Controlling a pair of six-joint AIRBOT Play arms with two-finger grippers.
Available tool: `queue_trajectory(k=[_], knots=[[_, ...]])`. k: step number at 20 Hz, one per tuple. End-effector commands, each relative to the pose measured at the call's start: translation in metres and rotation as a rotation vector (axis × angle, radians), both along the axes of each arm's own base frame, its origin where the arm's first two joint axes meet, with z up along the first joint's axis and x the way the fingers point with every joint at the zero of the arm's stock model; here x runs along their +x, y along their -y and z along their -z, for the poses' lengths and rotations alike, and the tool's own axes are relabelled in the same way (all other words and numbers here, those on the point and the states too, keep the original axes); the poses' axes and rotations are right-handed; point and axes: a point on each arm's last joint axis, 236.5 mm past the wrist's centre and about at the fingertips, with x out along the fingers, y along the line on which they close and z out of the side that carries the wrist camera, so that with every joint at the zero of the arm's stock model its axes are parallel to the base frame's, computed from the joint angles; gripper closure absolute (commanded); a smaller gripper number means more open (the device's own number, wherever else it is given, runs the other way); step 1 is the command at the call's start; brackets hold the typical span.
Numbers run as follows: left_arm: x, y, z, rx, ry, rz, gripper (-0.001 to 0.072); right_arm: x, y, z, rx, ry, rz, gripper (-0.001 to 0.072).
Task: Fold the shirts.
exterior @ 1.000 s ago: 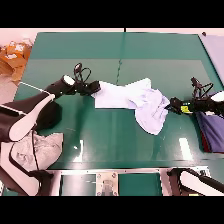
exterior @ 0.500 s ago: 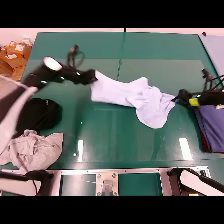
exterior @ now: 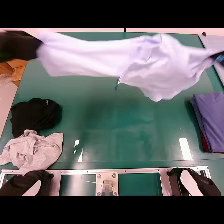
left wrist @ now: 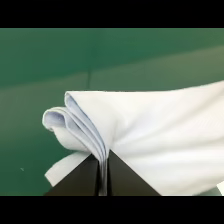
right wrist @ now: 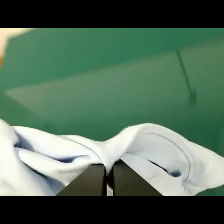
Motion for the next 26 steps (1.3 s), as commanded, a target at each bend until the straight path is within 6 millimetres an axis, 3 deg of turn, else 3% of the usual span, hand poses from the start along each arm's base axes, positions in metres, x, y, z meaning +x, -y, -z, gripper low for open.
queue_trajectory(k=[1, 3, 6, 8, 11, 14, 15, 17, 18, 19, 20, 21, 22, 24, 26], knots=[[-0.043, -0.016, -0.038, 0.043, 0.132, -0.017, 0.0681, -0.056, -0.03, -0.075, -0.077, 0.228, -0.012, 0.0694], [-0.042, -0.012, -0.018, 0.046, 0.07, -0.003, 0.068, -0.065, -0.034, -0.066, -0.094, 0.202, -0.022, 0.0694], [-0.025, 0.006, 0.052, -0.021, -0.07, 0.035, 0.068, -0.045, -0.027, -0.009, -0.026, 0.069, -0.035, 0.0694], [-0.01, 0.021, 0.109, -0.103, -0.142, 0.051, 0.0681, -0.021, -0.023, 0.047, 0.052, -0.023, -0.057, 0.0694], [-0.003, 0.032, 0.197, -0.246, -0.237, 0.02, 0.0681, 0.006, -0.028, 0.164, 0.156, -0.244, -0.091, 0.0693], [-0.024, 0.028, 0.288, -0.307, -0.408, -0.05, 0.068, 0.005, -0.046, 0.278, 0.208, -0.486, -0.123, 0.0693], [-0.034, 0.026, 0.316, -0.304, -0.471, -0.068, 0.068, 0.003, -0.051, 0.305, 0.217, -0.55, -0.127, 0.0693], [-0.05, 0.023, 0.36, -0.288, -0.579, -0.093, 0.068, 0.005, -0.057, 0.341, 0.221, -0.634, -0.132, 0.0692], [-0.055, 0.022, 0.375, -0.284, -0.622, -0.107, 0.0679, 0.01, -0.054, 0.35, 0.223, -0.652, -0.119, 0.0644], [-0.056, 0.021, 0.384, -0.275, -0.648, -0.112, 0.0677, 0.016, -0.05, 0.351, 0.221, -0.653, -0.112, 0.0508], [-0.054, 0.02, 0.389, -0.271, -0.656, -0.123, 0.0509, 0.024, -0.044, 0.345, 0.216, -0.643, -0.11, 0.0384], [-0.051, 0.019, 0.388, -0.262, -0.651, -0.121, 0.0139, 0.029, -0.035, 0.334, 0.203, -0.63, -0.114, 0.0349], [-0.048, 0.02, 0.382, -0.247, -0.642, -0.106, 0.0061, 0.032, -0.024, 0.319, 0.199, -0.619, -0.124, 0.0347], [-0.045, 0.019, 0.366, -0.203, -0.652, -0.056, 0.0065, 0.03, -0.001, 0.288, 0.208, -0.606, -0.133, 0.0347], [-0.034, 0.004, 0.344, -0.162, -0.638, -0.057, 0.0066, 0.021, 0.02, 0.274, 0.253, -0.605, -0.07, 0.0349]])
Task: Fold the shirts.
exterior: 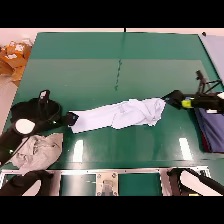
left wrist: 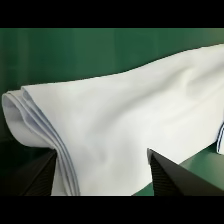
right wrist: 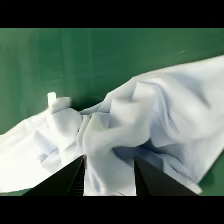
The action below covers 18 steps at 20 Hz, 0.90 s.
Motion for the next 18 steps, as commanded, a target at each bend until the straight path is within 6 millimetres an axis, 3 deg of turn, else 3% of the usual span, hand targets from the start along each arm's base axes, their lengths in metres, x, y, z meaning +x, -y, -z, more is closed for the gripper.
queue_trajectory(k=[1, 3, 5, 6, 9, 12, 18], knots=[[0.015, -0.023, -0.025, 0.057, 0.011, 0.005, 0.0066, -0.019, 0.027, -0.019, 0.038, -0.037, 0.06, 0.0349], [0.035, -0.045, -0.044, 0.062, 0.068, -0.066, 0.0066, -0.04, 0.015, -0.009, 0.064, -0.074, 0.062, 0.0347], [0.041, -0.06, -0.046, 0.066, 0.079, -0.114, 0.0066, -0.065, -0.01, 0.014, 0.089, -0.13, 0.029, 0.0265], [0.04, -0.062, -0.044, 0.064, 0.067, -0.12, 0.0066, -0.082, -0.026, 0.031, 0.116, -0.188, 0.007, 0.0184], [0.033, -0.058, -0.037, 0.053, 0.029, -0.101, 0.0066, -0.119, -0.064, 0.081, 0.138, -0.303, -0.024, 0.0158], [0.032, -0.057, -0.037, 0.044, 0.016, -0.108, 0.0066, -0.105, -0.074, 0.109, 0.071, -0.25, 0.034, 0.0158], [0.027, -0.054, -0.034, 0.039, -0.005, -0.093, 0.0066, -0.038, -0.078, 0.082, 0.071, -0.112, 0.067, 0.0163]])
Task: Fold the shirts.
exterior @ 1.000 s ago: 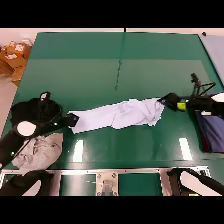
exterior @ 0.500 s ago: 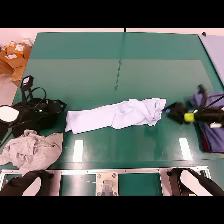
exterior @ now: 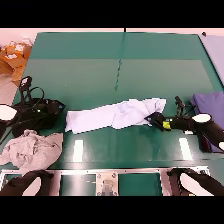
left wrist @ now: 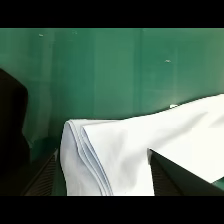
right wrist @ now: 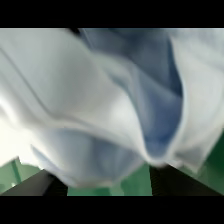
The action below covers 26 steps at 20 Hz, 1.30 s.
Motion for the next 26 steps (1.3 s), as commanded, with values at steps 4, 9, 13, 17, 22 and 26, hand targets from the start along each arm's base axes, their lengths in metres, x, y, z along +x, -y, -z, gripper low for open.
queue_trajectory(k=[4, 9, 13, 17, 22, 26], knots=[[-0.006, 0.002, 0.005, -0.006, -0.028, 0.013, 0.0066, 0.05, 0.004, -0.011, -0.039, 0.085, -0.009, 0.0692], [-0.007, 0.007, 0.01, -0.047, -0.036, -0.01, 0.0066, 0.011, -0.017, -0.009, 0.017, -0.018, -0.167, 0.0694], [-0.003, -0.01, 0.041, -0.072, -0.003, -0.164, 0.0066, -0.002, -0.021, -0.009, 0.028, -0.052, -0.208, 0.0694], [0.016, 0.009, 0.044, -0.15, 0.057, -0.21, 0.0067, -0.005, -0.023, -0.009, 0.037, -0.061, -0.218, 0.0693], [-0.011, 0.068, 0.088, -0.197, -0.134, -0.037, 0.0067, -0.004, -0.023, -0.01, 0.039, -0.059, -0.216, 0.0693], [-0.009, 0.07, 0.086, -0.216, -0.136, -0.045, 0.0205, -0.004, -0.023, -0.01, 0.039, -0.059, -0.216, 0.0693]])
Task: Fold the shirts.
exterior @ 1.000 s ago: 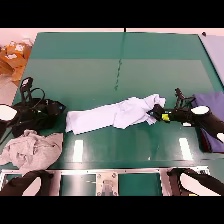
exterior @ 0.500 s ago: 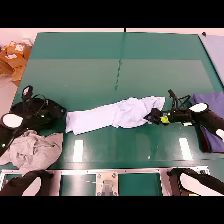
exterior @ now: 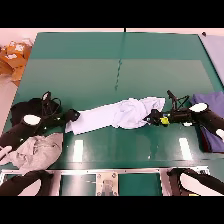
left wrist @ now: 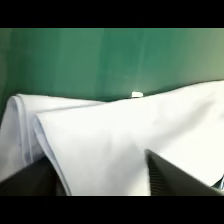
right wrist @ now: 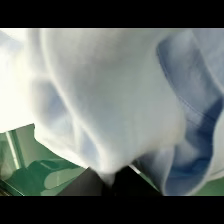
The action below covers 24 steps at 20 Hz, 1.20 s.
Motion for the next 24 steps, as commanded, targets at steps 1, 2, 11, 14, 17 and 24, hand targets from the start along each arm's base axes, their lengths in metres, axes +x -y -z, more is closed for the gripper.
queue_trajectory(k=[1, 2, 11, 14, 17, 24], knots=[[0.0, 0.012, -0.003, -0.045, -0.014, 0.011, 0.0484, 0.0, 0.0, 0.0, 0.001, -0.001, -0.002, 0.0693], [0.003, 0.016, -0.01, -0.048, 0.003, 0.04, 0.0673, 0.0, 0.0, 0.0, 0.001, -0.001, -0.002, 0.0693], [0.074, -0.001, -0.191, 0.25, 0.441, 0.222, 0.0682, 0.076, 0.084, -0.191, -0.008, 0.361, 0.091, 0.0694], [0.079, -0.014, -0.297, 0.331, 0.671, 0.182, 0.0681, 0.083, 0.121, -0.3, -0.112, 0.616, 0.21, 0.0693], [0.067, -0.011, -0.368, 0.319, 0.809, 0.17, 0.0681, 0.068, 0.117, -0.369, -0.182, 0.798, 0.225, 0.0694], [-0.028, -0.024, -0.554, 0.354, 1.266, 0.083, 0.0681, -0.016, 0.082, -0.521, -0.337, 1.295, 0.307, 0.0694]])
